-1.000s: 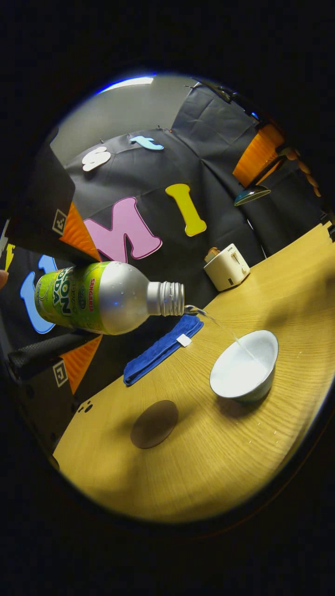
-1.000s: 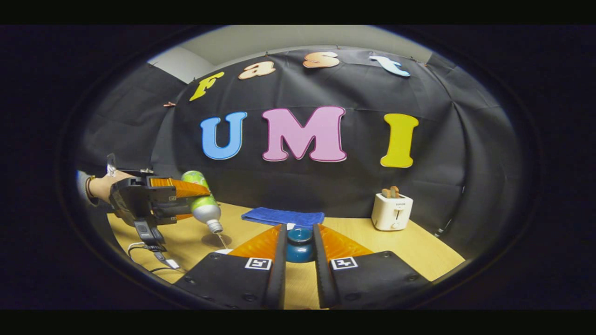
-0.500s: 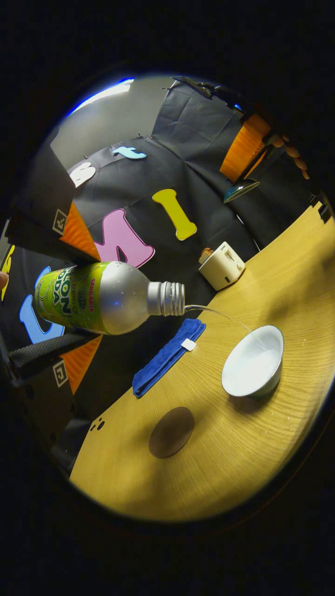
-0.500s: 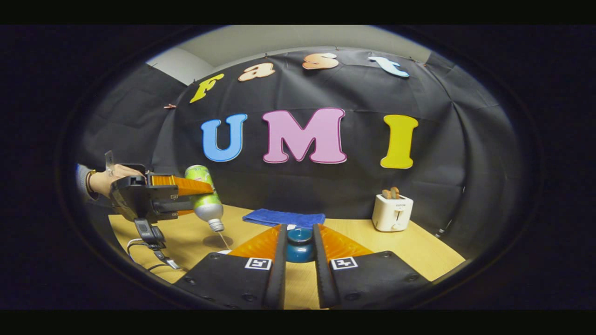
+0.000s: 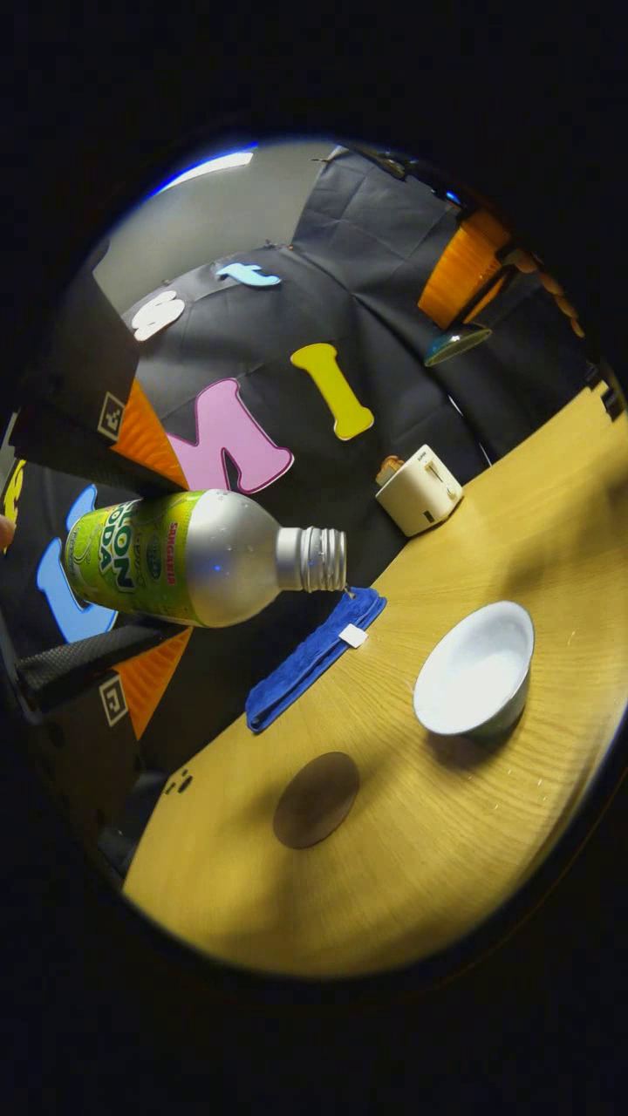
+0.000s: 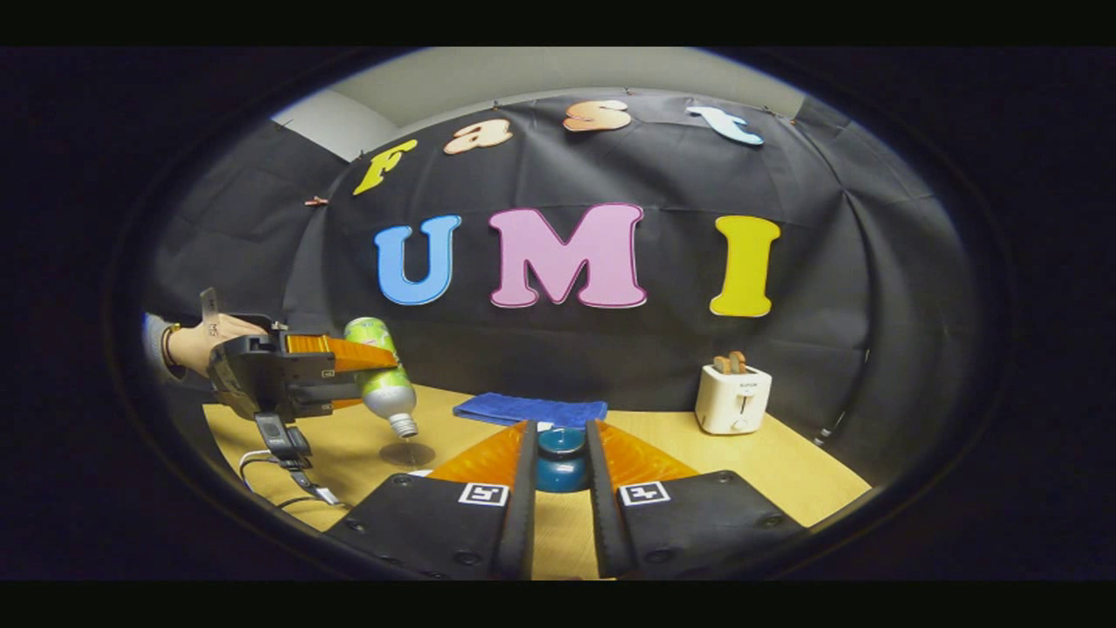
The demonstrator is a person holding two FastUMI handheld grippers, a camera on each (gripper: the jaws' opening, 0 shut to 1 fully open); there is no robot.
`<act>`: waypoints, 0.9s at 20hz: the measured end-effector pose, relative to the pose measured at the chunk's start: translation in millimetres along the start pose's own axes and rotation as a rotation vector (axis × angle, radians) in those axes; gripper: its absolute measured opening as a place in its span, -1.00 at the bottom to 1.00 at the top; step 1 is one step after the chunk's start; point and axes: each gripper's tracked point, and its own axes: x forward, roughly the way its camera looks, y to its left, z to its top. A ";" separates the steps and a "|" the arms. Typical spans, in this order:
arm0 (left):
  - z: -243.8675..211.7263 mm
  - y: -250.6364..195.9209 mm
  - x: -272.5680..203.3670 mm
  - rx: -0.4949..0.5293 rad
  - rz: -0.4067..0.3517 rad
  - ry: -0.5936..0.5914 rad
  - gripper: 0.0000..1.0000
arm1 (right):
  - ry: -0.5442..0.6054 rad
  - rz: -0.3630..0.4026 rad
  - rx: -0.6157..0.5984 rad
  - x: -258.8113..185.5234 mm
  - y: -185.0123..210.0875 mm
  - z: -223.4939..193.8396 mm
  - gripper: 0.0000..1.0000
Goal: Open the teacup lid with one hand, grasp the water bottle and pour water into the teacup with the other hand; after pouring, place the water bottle on the coaster and then close the teacup lid.
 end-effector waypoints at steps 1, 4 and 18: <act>4.3 -10.5 1.0 -0.084 -0.027 -0.003 0.63 | 0.001 0.001 0.002 0.8 0.3 -0.2 -0.31; 19.3 -43.0 -5.0 -0.350 -0.115 -0.004 0.63 | 0.000 0.000 0.003 0.9 0.1 0.2 -0.37; 37.4 -10.6 -10.6 -1.965 -0.174 -0.173 0.60 | 0.003 -0.002 -0.002 0.7 0.7 -1.3 -0.37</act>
